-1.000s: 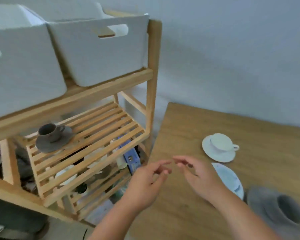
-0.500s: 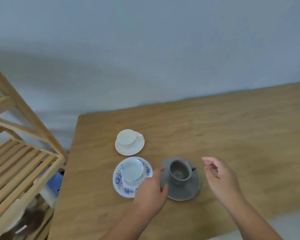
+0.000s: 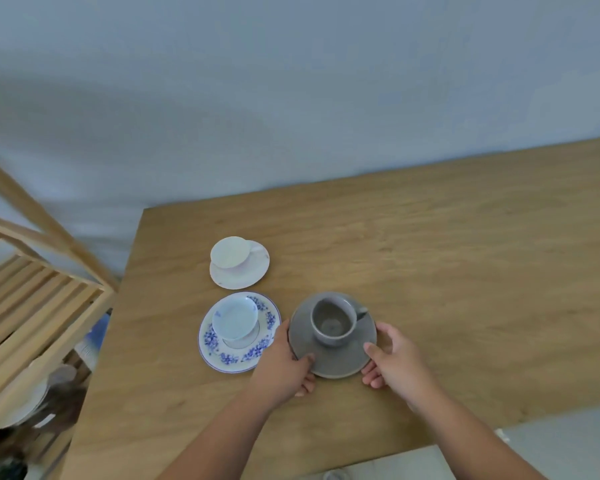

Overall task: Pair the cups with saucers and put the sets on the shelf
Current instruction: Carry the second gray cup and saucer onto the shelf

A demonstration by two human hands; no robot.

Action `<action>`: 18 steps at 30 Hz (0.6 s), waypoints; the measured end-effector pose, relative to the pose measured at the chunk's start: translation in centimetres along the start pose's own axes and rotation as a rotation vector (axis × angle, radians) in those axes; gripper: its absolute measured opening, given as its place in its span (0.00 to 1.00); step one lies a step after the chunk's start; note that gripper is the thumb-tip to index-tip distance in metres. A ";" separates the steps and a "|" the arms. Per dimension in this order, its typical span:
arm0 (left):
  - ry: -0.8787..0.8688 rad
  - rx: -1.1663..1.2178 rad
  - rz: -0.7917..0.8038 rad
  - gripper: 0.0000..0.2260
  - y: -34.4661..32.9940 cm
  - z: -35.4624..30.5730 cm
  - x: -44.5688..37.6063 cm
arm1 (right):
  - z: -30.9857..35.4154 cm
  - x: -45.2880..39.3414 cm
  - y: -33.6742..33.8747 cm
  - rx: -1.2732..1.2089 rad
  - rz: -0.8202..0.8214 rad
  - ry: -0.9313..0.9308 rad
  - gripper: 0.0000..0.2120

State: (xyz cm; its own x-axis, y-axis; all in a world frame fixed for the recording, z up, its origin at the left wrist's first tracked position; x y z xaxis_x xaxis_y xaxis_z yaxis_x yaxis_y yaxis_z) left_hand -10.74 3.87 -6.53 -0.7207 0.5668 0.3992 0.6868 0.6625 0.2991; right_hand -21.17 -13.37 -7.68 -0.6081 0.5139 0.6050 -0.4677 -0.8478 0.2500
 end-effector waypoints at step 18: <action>-0.171 0.442 0.013 0.33 4.0 -2.3 7.3 | 5.6 6.5 0.5 -0.163 0.195 0.287 0.24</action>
State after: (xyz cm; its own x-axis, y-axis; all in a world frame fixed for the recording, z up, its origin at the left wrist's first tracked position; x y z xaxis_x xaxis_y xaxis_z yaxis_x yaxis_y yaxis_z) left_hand -13.07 9.55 -0.42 -0.7429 0.6247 0.2407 0.6165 0.7785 -0.1177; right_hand -21.77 -11.17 0.56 -0.8395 0.3807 0.3877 -0.4077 -0.9130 0.0137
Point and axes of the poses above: each hand's wrist, its own x-axis away from the middle knuckle, its own y-axis out of the back of the hand, z = x × y, the point moved 4 cm from there along -x, towards the middle knuckle, and after that the axes turned 6 degrees about -y, right-handed, at the moved point
